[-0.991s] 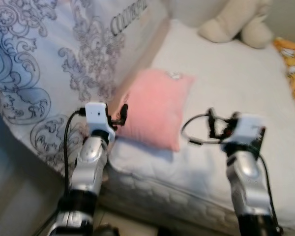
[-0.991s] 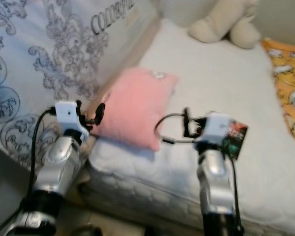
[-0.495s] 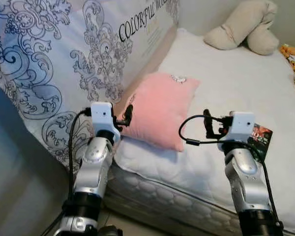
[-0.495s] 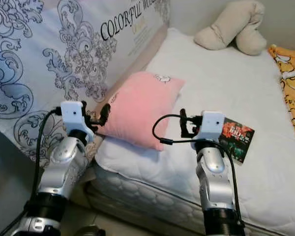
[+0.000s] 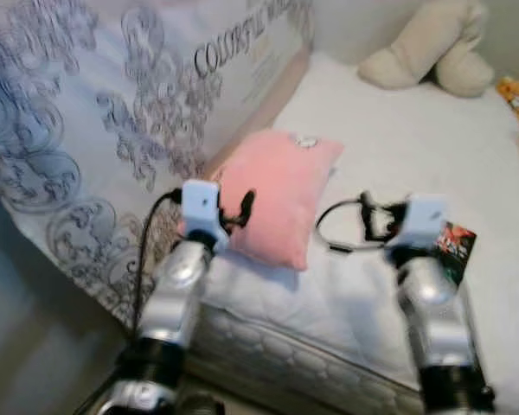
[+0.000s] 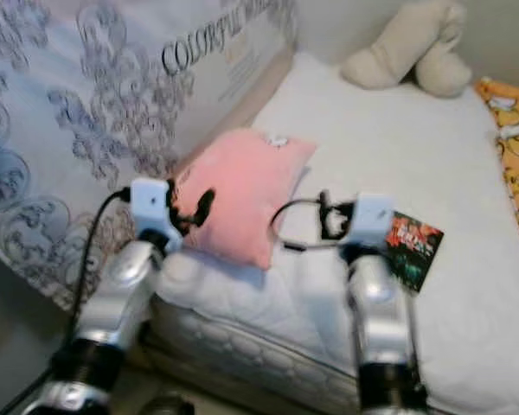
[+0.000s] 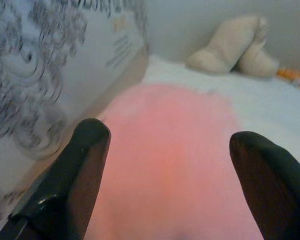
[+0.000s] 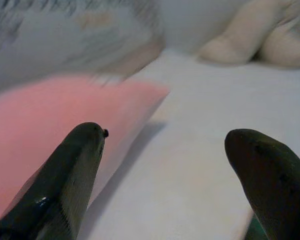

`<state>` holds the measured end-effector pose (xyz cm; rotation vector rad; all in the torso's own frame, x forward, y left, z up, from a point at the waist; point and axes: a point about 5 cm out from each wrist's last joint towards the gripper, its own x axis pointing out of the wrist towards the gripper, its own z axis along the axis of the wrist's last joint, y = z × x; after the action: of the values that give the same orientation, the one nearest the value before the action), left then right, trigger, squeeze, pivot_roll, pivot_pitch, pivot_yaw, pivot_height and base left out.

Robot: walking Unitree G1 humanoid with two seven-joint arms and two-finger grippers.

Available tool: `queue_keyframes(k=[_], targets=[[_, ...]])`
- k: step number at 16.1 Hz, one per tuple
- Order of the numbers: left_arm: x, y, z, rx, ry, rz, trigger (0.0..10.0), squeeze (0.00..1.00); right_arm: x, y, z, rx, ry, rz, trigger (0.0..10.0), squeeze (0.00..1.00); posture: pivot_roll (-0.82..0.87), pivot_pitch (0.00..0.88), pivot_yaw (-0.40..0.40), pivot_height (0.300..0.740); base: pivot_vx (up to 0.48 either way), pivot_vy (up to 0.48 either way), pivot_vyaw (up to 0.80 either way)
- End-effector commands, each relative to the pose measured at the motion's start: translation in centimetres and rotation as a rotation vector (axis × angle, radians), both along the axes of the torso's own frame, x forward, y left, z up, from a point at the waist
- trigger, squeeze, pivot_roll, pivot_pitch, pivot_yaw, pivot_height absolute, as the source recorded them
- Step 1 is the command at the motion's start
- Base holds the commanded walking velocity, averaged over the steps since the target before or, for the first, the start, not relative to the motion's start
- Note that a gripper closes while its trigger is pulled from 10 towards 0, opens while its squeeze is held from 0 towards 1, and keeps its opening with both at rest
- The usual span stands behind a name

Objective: Clean up the room

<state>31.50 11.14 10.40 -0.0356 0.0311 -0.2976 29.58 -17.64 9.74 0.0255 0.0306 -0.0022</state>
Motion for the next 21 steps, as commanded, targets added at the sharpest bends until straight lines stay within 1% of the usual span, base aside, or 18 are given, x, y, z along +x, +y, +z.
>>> queue_keyframes(k=[1, 4, 6, 8, 10, 12, 13, 15, 17, 18, 21], targets=[[-0.5, -0.3, -0.3, 0.037, 0.004, -0.042, 10.0, 0.00, -0.6, -0.3, -0.8, 0.003, 0.037, -0.005, 10.0, 0.00, 0.04, 0.000, -0.035, 0.700, 0.000, 0.000, 0.00], [-0.3, -0.5, -0.2, 0.020, 0.013, -0.042, 10.0, 0.00, -0.9, -0.1, -1.1, 0.013, 0.042, -0.012, 10.0, 0.00, 0.03, 0.000, -0.034, 0.700, 0.000, 0.000, -0.65], [-0.1, -0.6, 0.1, -0.003, 0.004, -0.026, 10.0, 0.00, -0.8, -0.3, -0.9, 0.011, 0.035, -0.015, 10.0, 0.00, 0.03, 0.000, -0.033, 0.700, 0.000, 0.000, -0.69], [0.0, -0.3, 0.1, -0.012, 0.005, -0.010, 10.0, 0.00, -0.7, -0.5, -0.8, 0.005, 0.032, -0.019, 10.0, 0.00, 0.03, 0.000, -0.035, 0.700, 0.000, 0.000, -0.69], [-0.1, -0.4, 0.2, -0.014, 0.000, -0.007, 10.0, 0.00, -0.5, -0.4, -0.7, -0.001, 0.023, -0.009, 10.0, 0.00, 0.04, 0.000, -0.040, 0.700, 0.000, 0.000, -0.69], [-0.2, -0.4, 0.2, -0.025, 0.001, 0.013, 10.0, 0.00, -0.4, -0.2, -0.5, -0.002, 0.013, 0.002, 10.0, 0.00, 0.04, 0.000, -0.042, 0.700, 0.000, 0.000, 0.00], [-0.1, 0.2, 0.1, -0.049, 0.011, 0.083, 10.0, 0.00, -0.1, -0.1, -0.3, -0.003, 0.005, 0.013, 10.0, 0.00, 0.04, 0.000, -0.043, 0.700, 0.345, -0.330, 0.00], [0.0, 0.4, 0.0, -0.052, 0.014, 0.123, 10.0, 0.00, 0.1, -0.4, -0.2, -0.006, 0.005, 0.011, 10.0, 0.00, 0.04, 0.000, -0.047, 0.700, 0.347, -0.328, 0.00], [0.0, 0.2, 0.0, -0.051, 0.018, 0.130, 10.0, 0.00, 0.4, -0.4, -0.1, -0.013, 0.004, 0.014, 10.0, 0.00, 0.04, 0.000, -0.049, 0.700, 0.360, -0.311, 0.00], [0.0, 0.2, -0.2, -0.014, 0.017, 0.150, 10.0, 0.00, 0.4, -0.4, -0.1, -0.018, 0.005, 0.018, 10.0, 0.00, 0.04, 0.000, -0.051, 0.700, 0.360, -0.311, 0.00], [0.0, 0.1, -0.3, -0.023, 0.026, 0.149, 10.0, 0.00, 0.4, -0.3, -0.2, -0.022, 0.008, 0.024, 10.0, 0.00, 0.04, 0.000, -0.051, 0.700, 0.366, -0.306, 0.00]])
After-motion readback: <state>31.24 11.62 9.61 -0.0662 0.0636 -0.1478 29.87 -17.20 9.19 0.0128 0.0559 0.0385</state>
